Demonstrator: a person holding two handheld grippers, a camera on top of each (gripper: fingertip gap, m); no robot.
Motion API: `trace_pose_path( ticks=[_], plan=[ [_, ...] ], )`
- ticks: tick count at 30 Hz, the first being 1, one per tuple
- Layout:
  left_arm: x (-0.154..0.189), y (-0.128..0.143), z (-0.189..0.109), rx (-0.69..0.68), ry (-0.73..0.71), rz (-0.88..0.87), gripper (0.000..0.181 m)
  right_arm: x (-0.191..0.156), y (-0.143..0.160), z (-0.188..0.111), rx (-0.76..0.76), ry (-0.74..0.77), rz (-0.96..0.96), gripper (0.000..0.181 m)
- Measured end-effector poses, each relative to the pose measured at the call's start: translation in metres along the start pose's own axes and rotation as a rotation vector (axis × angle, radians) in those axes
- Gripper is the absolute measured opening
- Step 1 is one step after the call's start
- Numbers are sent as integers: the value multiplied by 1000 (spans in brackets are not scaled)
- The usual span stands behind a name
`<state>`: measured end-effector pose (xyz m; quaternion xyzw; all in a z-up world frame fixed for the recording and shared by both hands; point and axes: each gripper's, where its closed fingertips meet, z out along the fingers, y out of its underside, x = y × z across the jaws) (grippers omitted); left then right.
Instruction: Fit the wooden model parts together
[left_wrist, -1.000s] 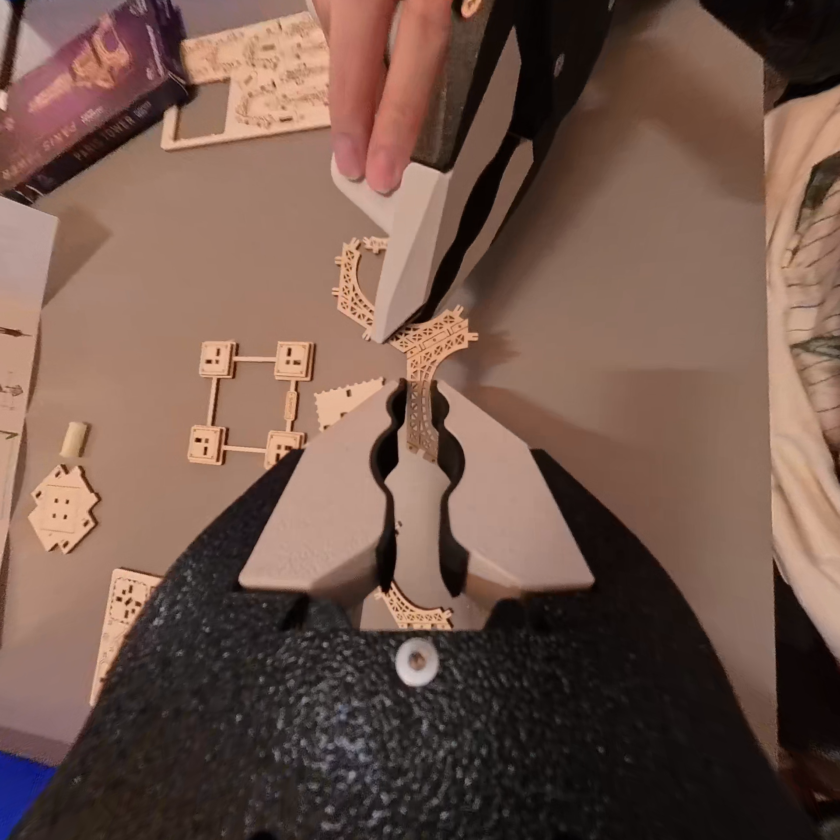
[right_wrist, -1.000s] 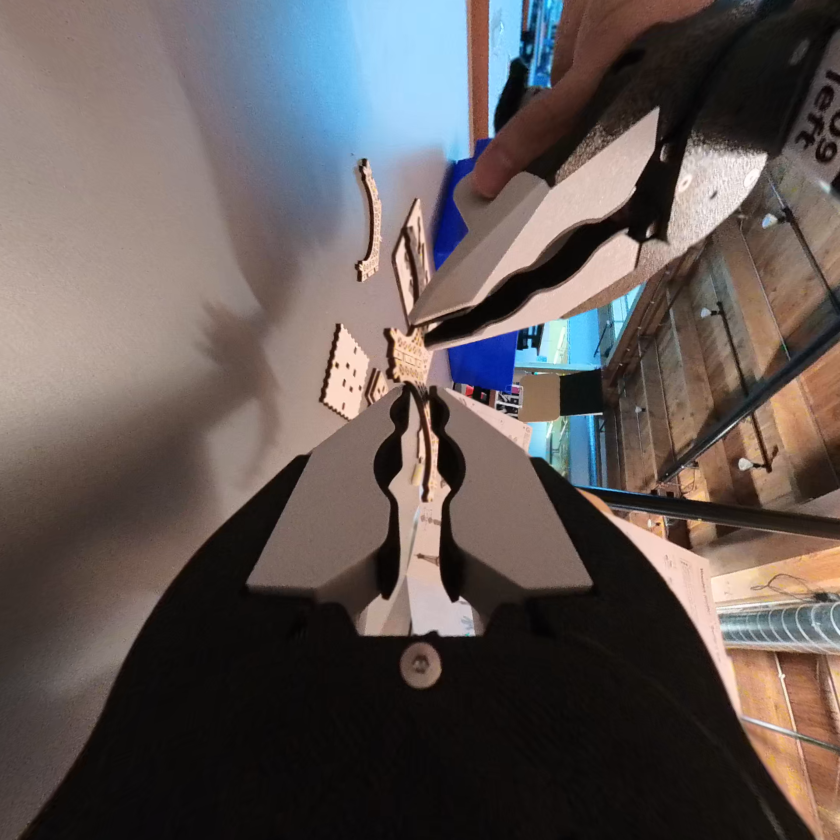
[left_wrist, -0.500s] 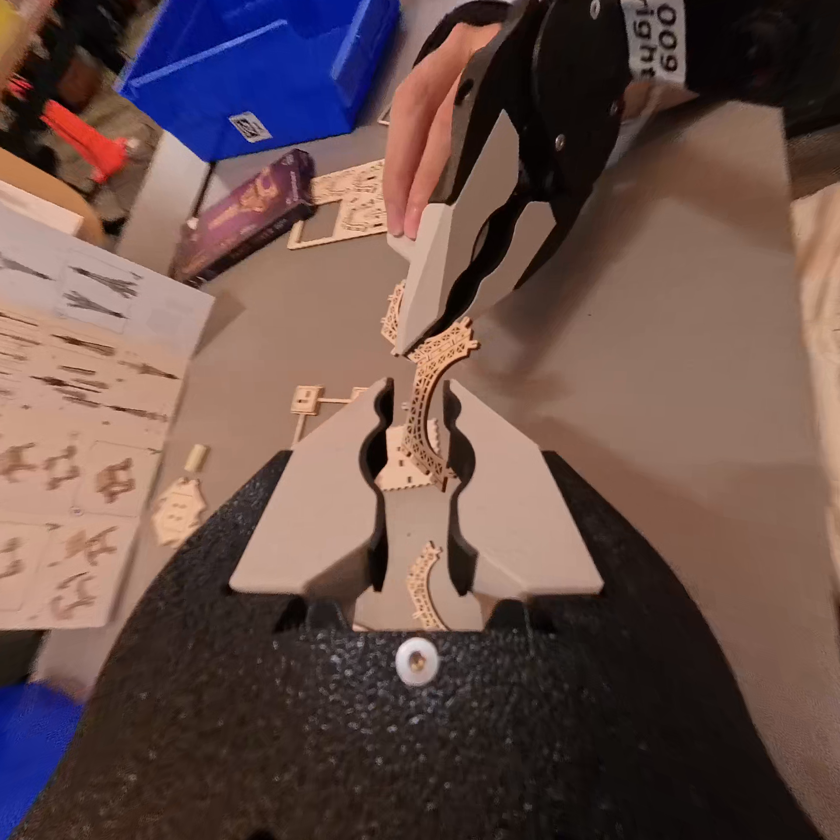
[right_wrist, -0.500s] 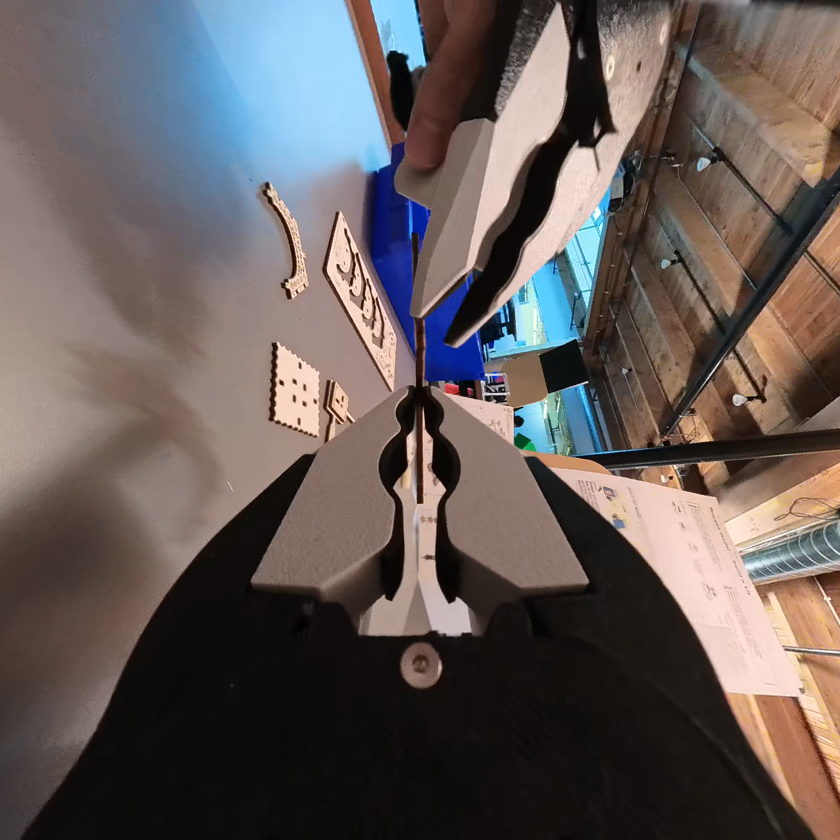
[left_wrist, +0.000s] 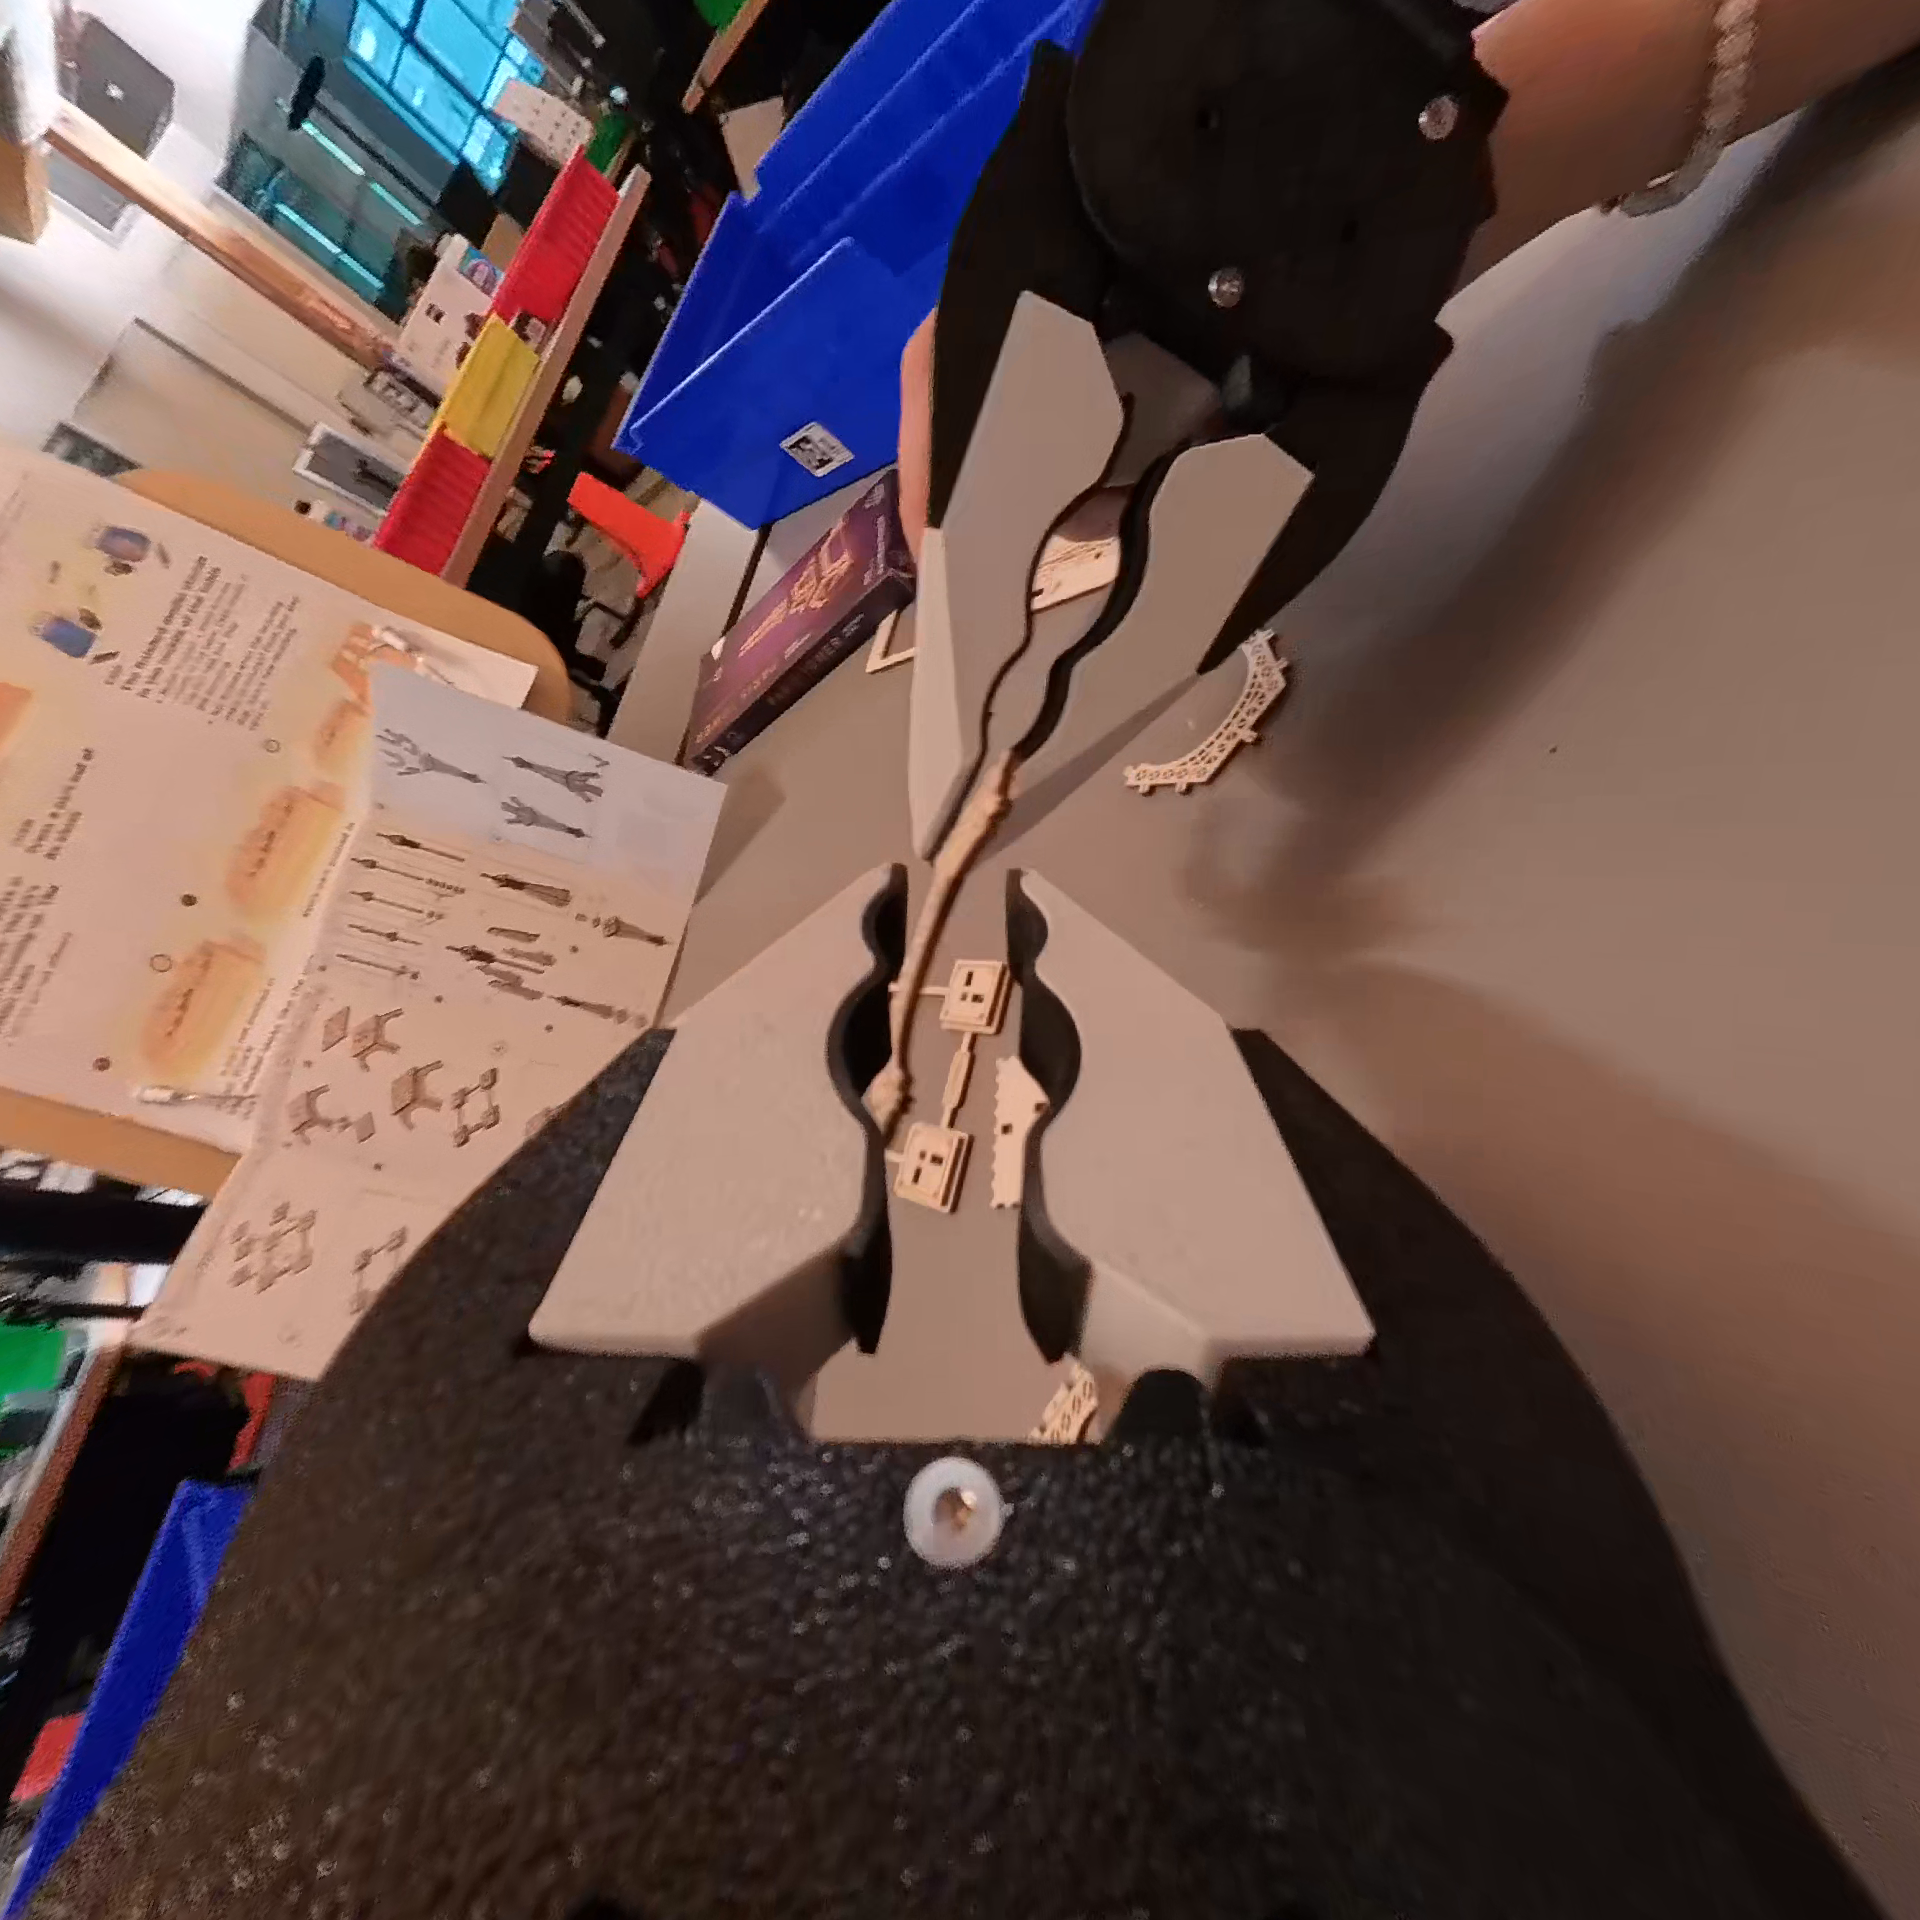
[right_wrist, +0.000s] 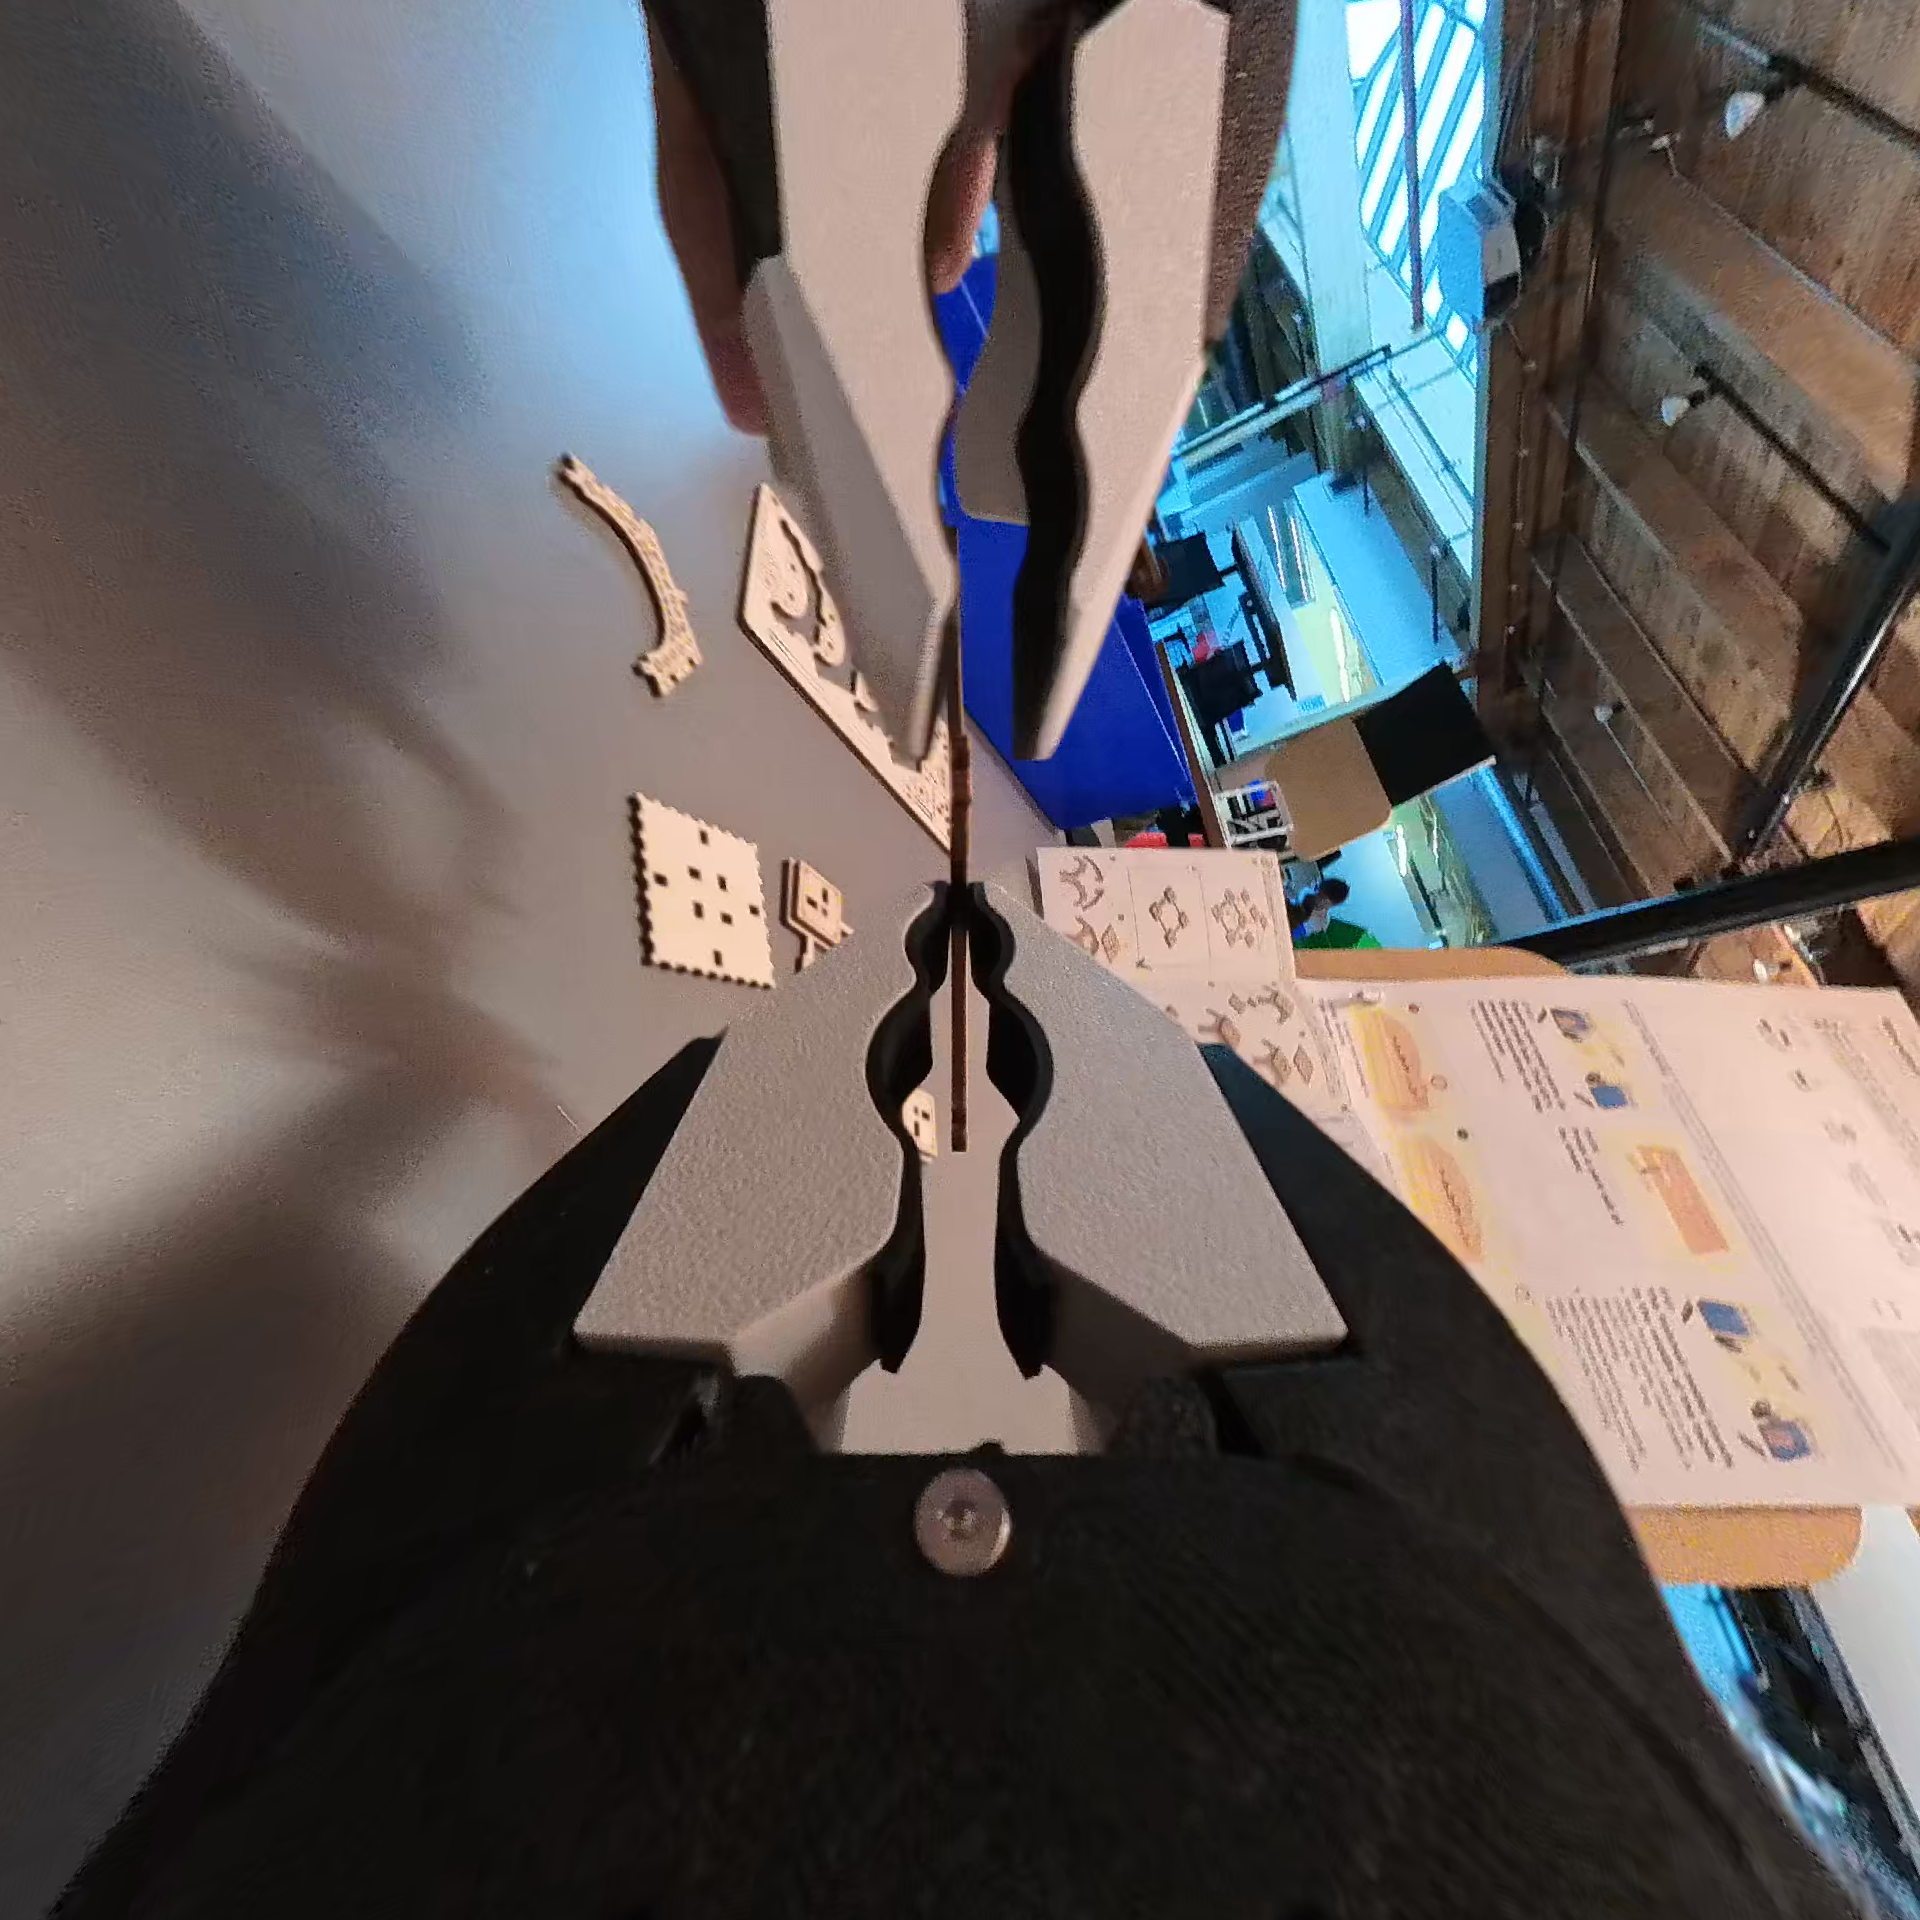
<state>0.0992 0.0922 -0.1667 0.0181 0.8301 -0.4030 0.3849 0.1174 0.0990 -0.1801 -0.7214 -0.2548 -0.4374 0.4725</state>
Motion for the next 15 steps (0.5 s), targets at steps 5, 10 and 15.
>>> trace_pose_path(
  ticks=[5,10,15],
  plan=[
    [-16,-2,19,89,-9,-80,18,18,33,-7,-95,54,128,0],
    [-42,3,38,191,-71,-180,34,35,59,-16,-154,134,237,1],
    [-59,6,44,247,-125,-262,34,44,75,-21,-194,199,315,1]
  ],
)
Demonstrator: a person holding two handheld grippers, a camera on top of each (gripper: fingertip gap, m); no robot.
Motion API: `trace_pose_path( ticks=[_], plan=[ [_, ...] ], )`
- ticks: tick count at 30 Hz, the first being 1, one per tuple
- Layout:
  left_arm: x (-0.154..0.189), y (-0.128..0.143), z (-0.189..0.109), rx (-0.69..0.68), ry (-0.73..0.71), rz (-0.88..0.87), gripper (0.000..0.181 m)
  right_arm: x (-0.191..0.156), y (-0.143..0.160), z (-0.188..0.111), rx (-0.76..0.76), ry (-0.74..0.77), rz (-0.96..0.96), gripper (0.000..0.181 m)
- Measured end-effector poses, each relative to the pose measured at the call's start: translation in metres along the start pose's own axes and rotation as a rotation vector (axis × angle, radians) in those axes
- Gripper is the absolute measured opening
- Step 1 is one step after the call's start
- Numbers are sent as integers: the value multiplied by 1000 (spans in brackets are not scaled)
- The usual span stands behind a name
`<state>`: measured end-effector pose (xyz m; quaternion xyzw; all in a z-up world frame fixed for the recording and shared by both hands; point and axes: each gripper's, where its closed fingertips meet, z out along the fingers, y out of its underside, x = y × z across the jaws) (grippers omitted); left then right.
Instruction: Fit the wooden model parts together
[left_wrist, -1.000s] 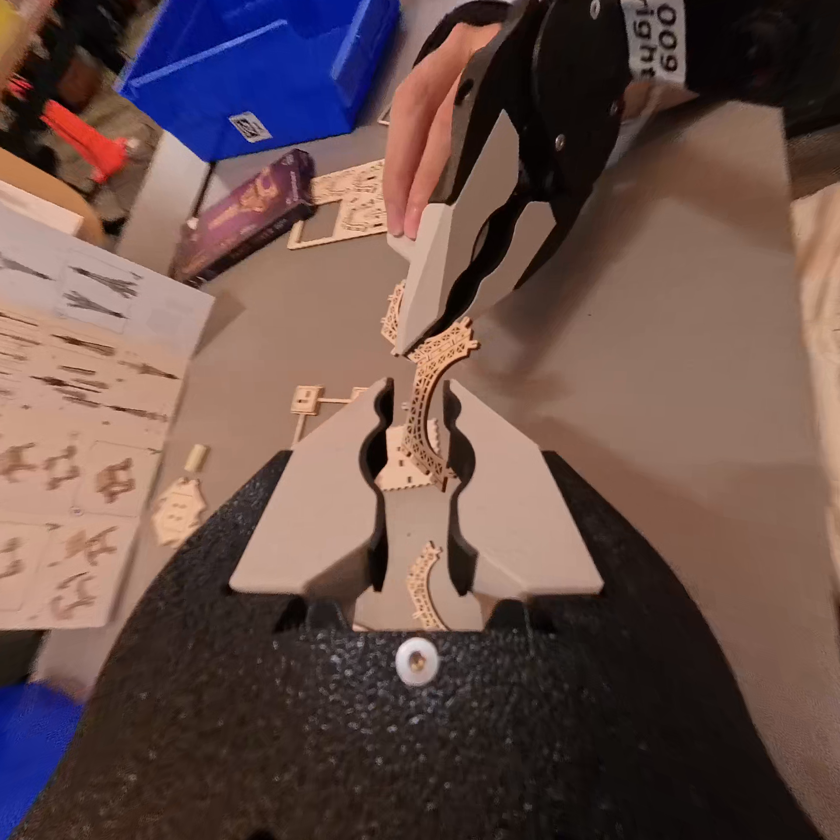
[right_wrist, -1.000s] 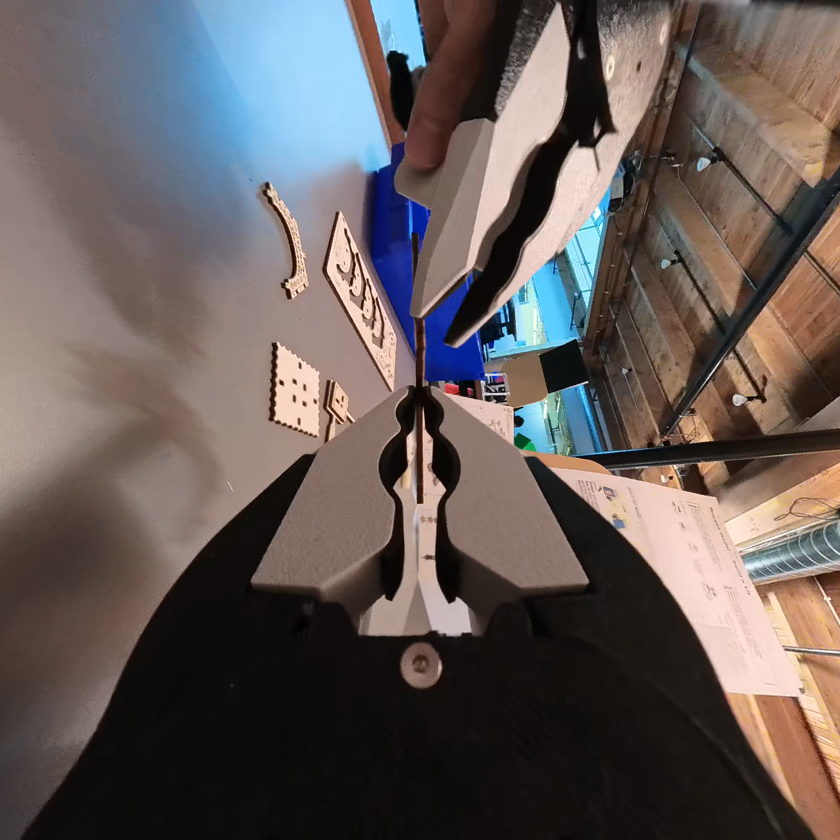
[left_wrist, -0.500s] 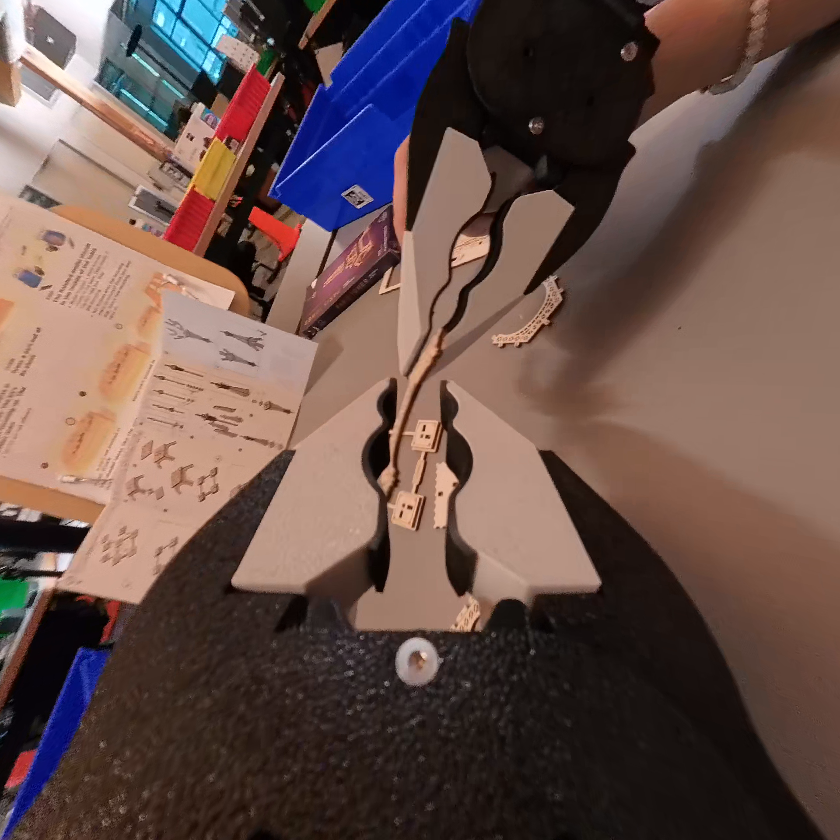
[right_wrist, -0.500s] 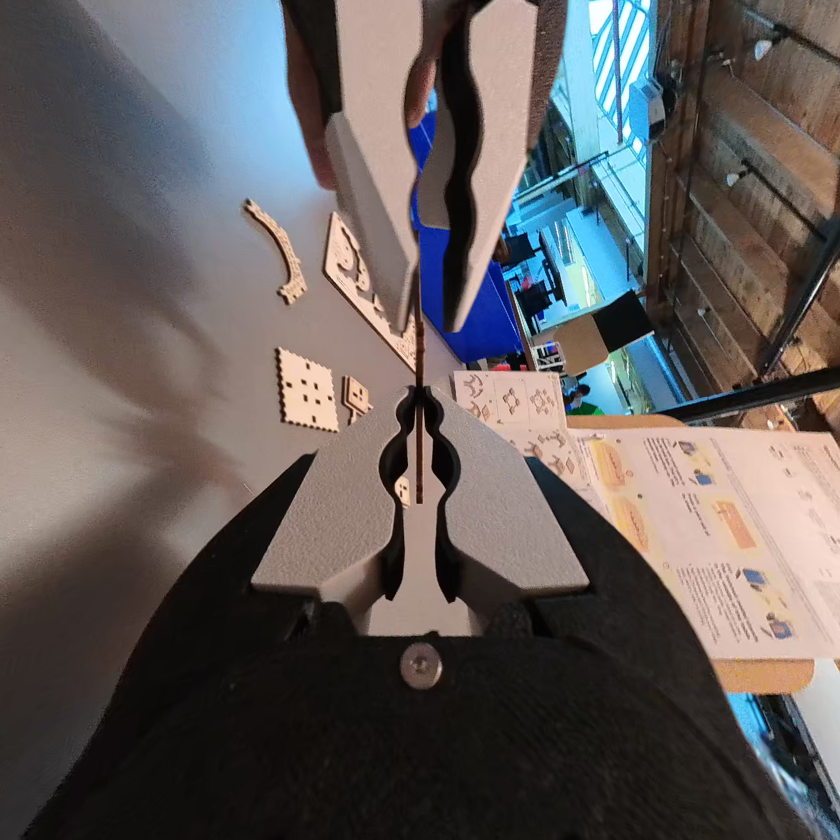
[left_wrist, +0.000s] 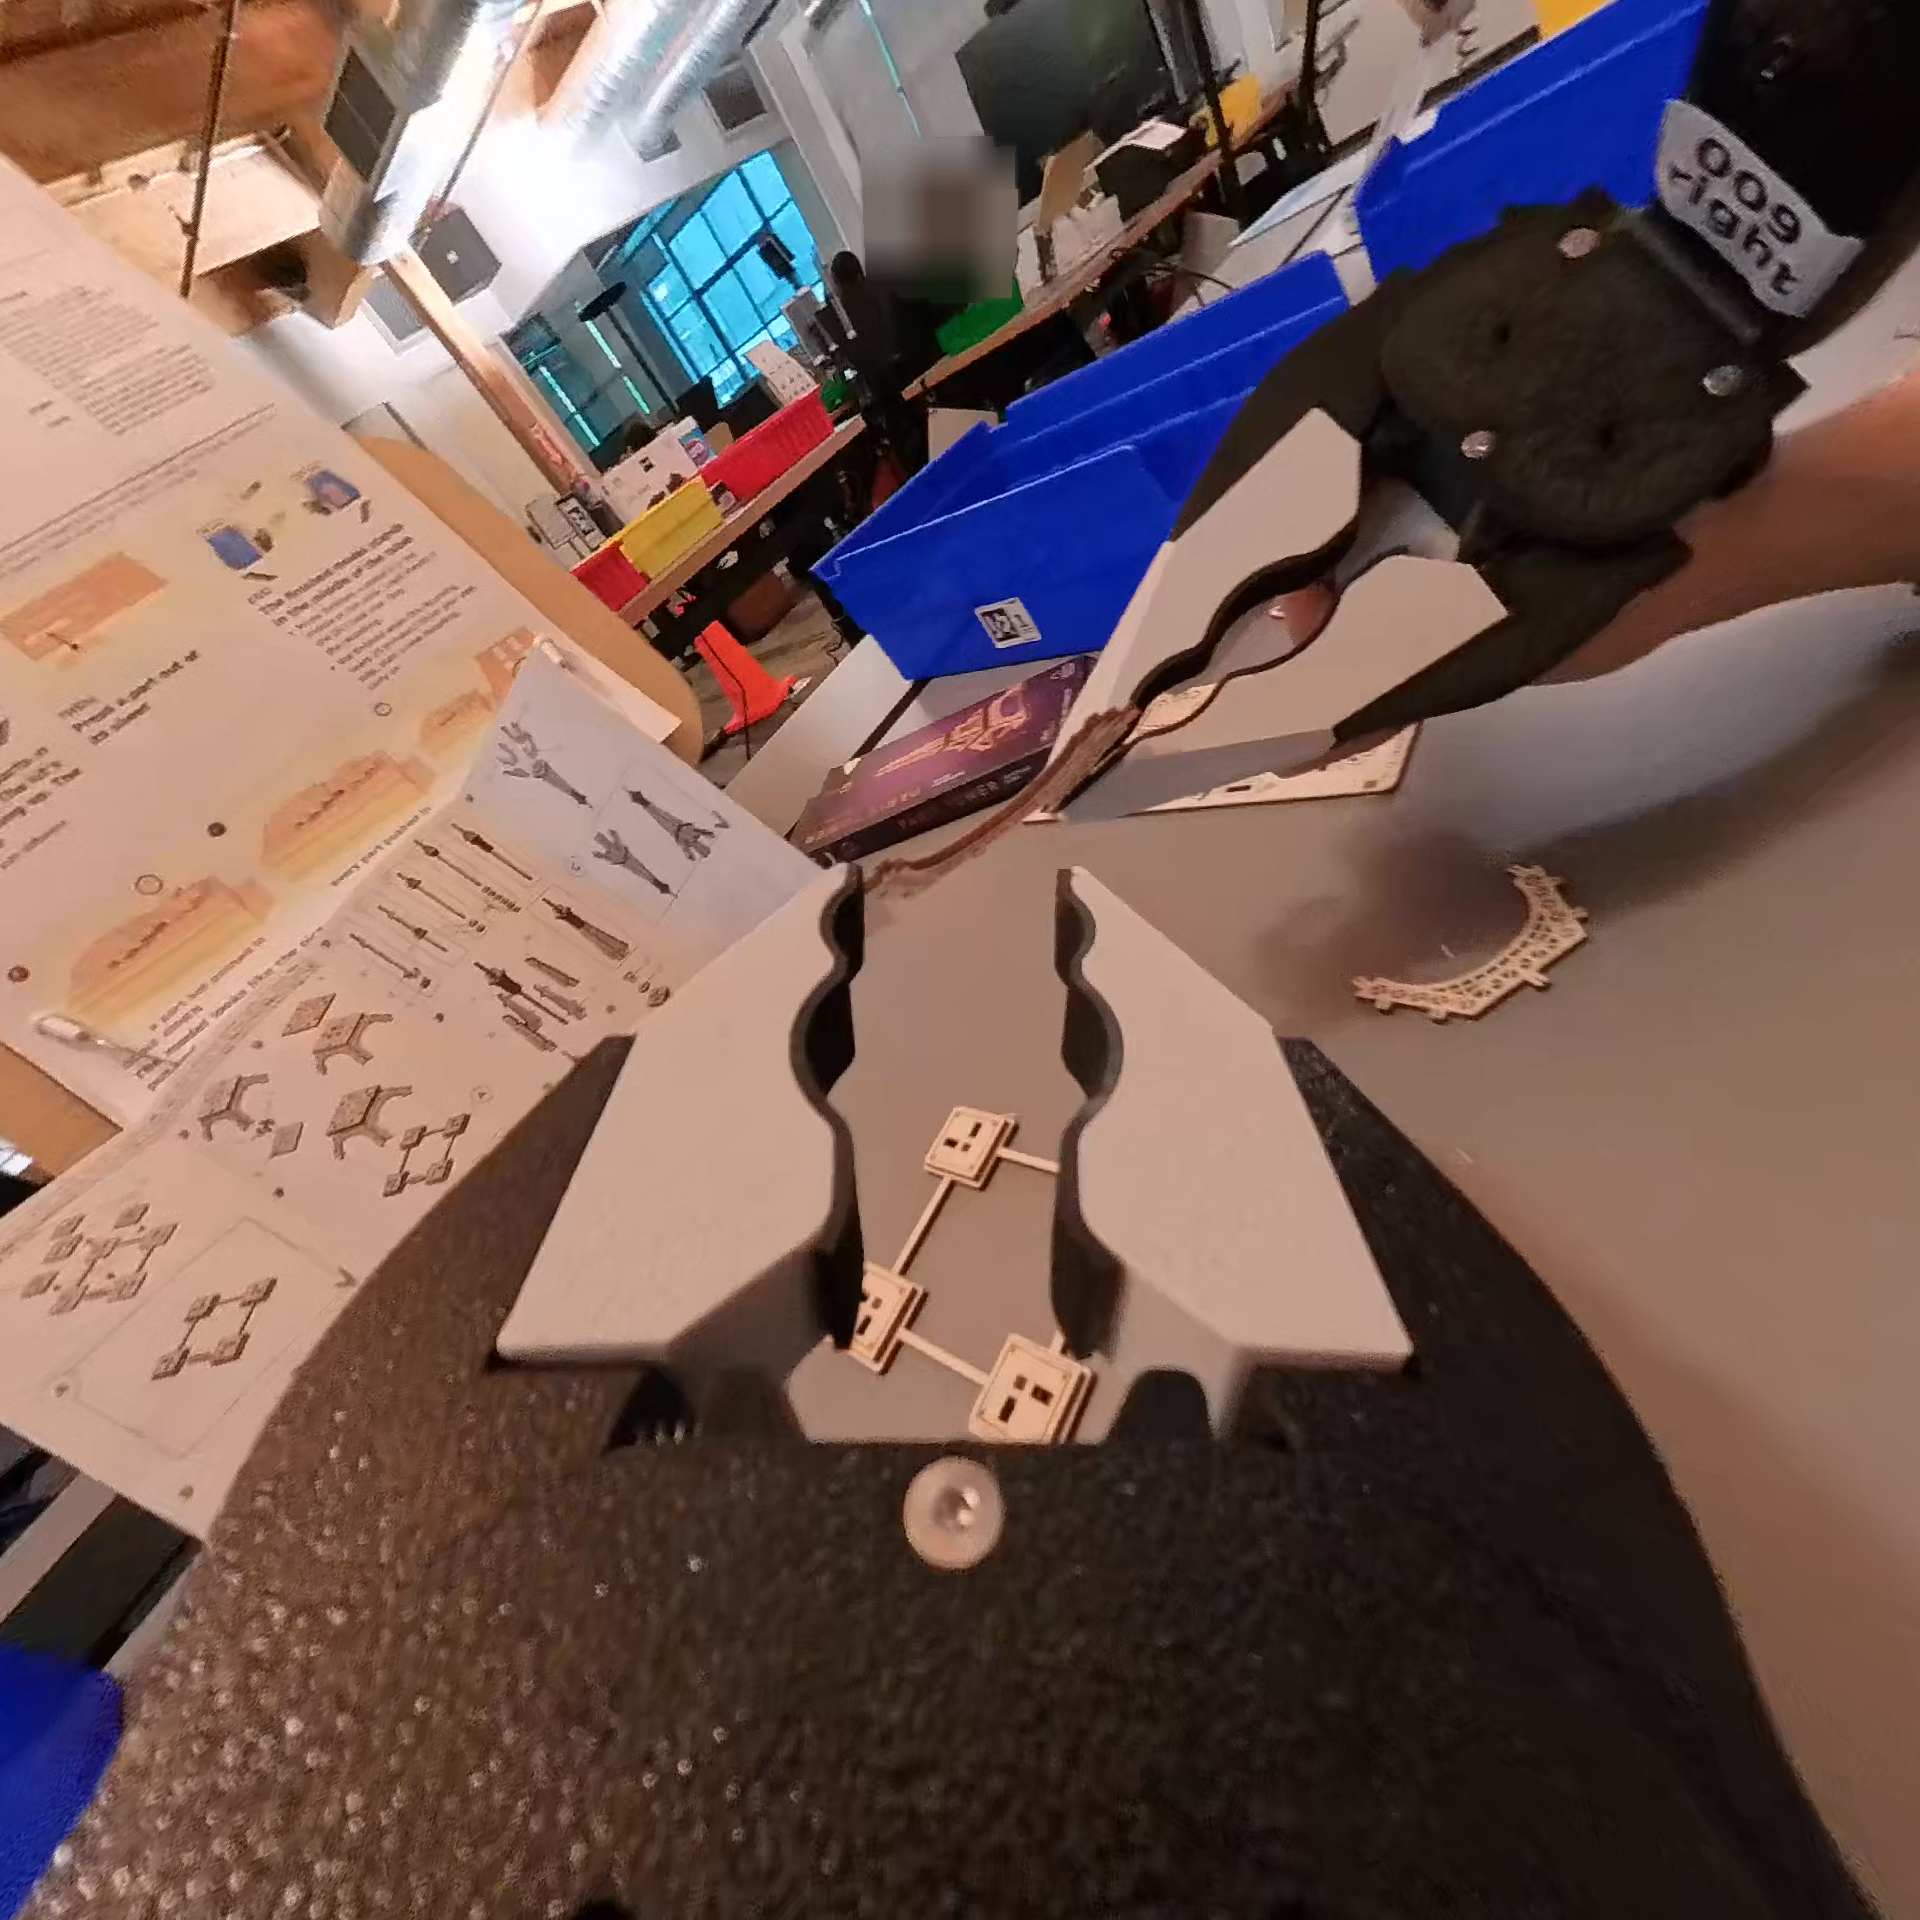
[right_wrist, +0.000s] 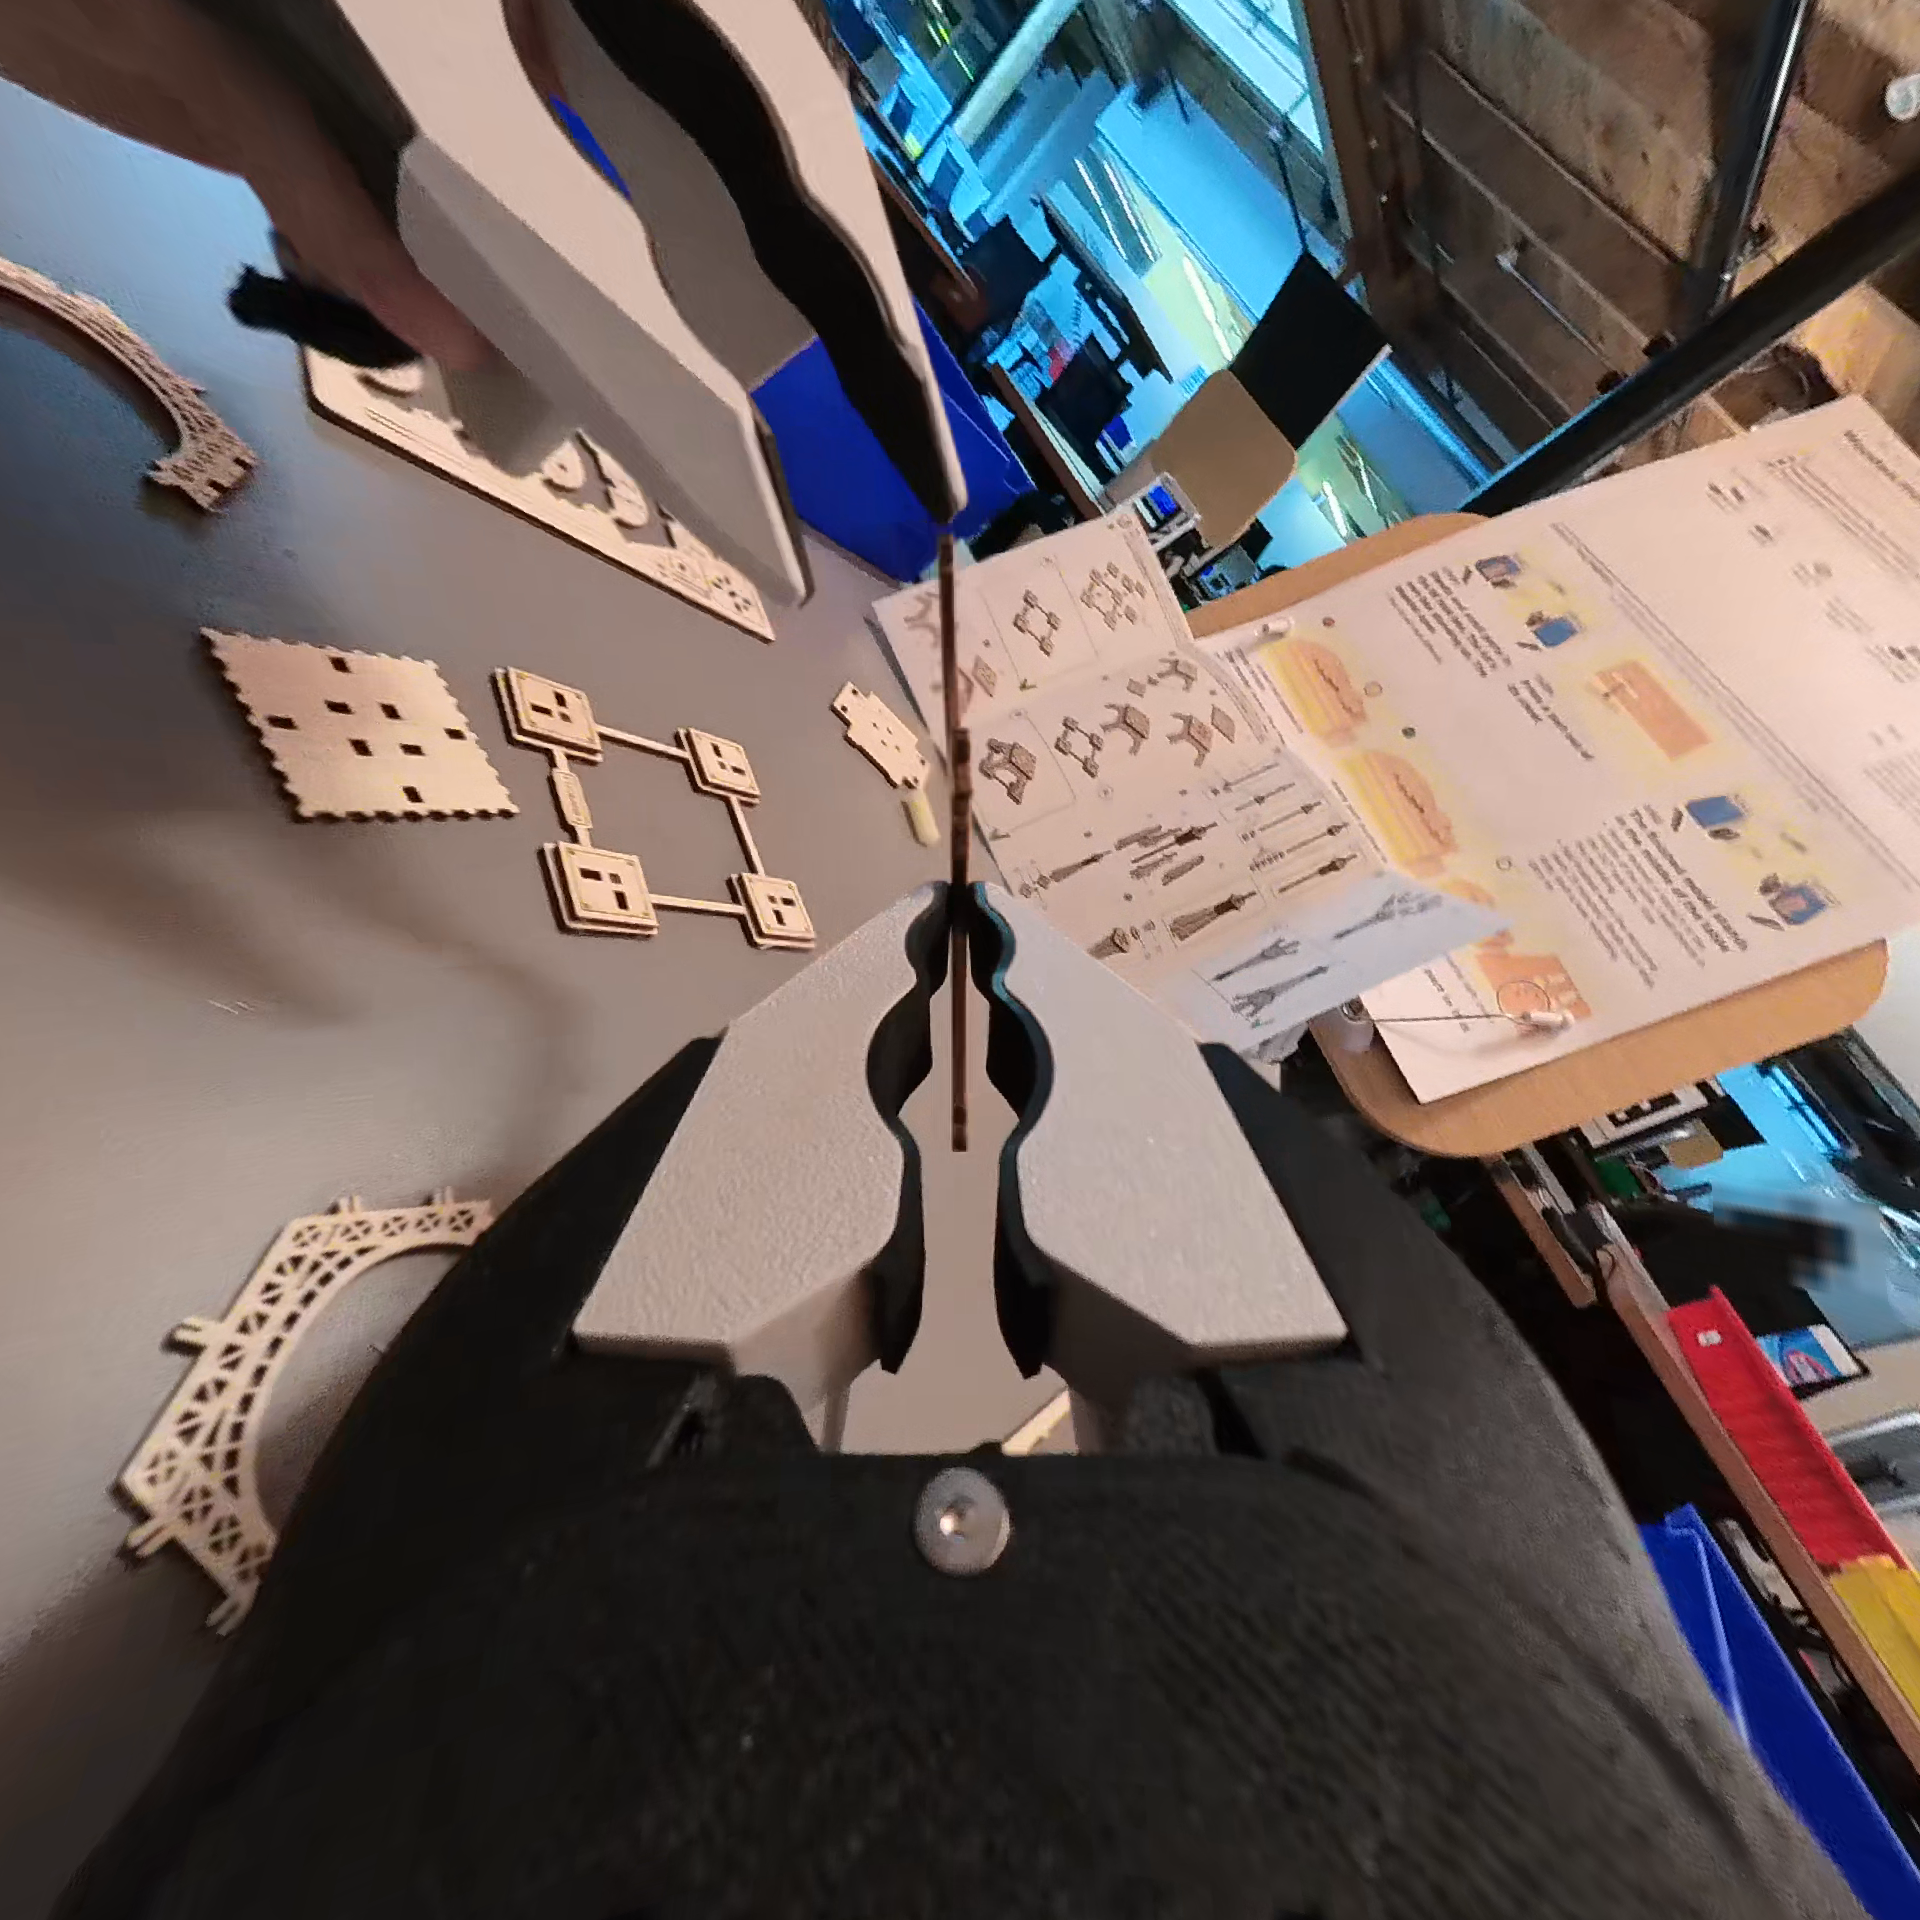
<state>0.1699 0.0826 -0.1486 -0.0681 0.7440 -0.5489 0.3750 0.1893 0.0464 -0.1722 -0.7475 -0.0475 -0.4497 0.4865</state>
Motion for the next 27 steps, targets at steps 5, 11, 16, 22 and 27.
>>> trace_pose_path(
  ticks=[5,11,16,22,27],
  plan=[
    [-18,-10,-9,123,-130,31,30,1,6,2,-30,15,-38,1],
    [-3,9,-8,74,-79,53,26,2,9,2,-40,21,-61,1],
    [-10,1,-18,120,-136,13,19,-3,8,1,-29,13,-63,0],
    [-5,9,-13,48,-144,119,17,-8,8,0,-38,22,-159,0],
    [-2,9,-11,28,-158,185,17,-9,7,-1,-36,24,-191,0]
  ],
)
